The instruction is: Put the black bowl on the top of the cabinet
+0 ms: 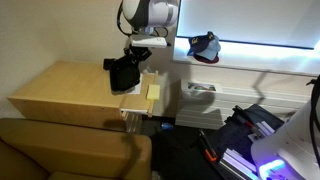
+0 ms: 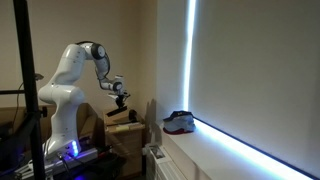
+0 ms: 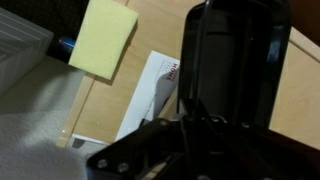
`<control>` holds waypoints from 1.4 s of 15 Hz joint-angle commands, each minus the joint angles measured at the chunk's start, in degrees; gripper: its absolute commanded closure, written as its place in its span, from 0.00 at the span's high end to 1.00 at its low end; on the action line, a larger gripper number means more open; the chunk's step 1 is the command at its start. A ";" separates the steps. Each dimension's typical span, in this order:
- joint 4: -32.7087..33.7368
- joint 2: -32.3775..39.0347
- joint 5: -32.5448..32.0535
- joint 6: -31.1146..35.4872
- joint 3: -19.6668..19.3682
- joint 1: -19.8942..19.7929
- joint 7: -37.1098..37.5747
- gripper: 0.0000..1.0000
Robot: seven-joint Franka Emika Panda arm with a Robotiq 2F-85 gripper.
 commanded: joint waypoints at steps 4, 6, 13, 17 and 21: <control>4.44 -0.93 3.88 -1.30 4.52 -0.77 -4.71 0.01; 8.21 3.23 9.46 -0.53 7.04 -2.00 -6.40 0.01; 14.22 11.64 12.94 4.11 7.37 -0.74 -4.45 0.05; 17.81 15.76 14.08 4.32 8.27 -1.10 -3.63 0.01; 23.13 22.21 14.91 7.30 8.03 0.15 -0.09 0.01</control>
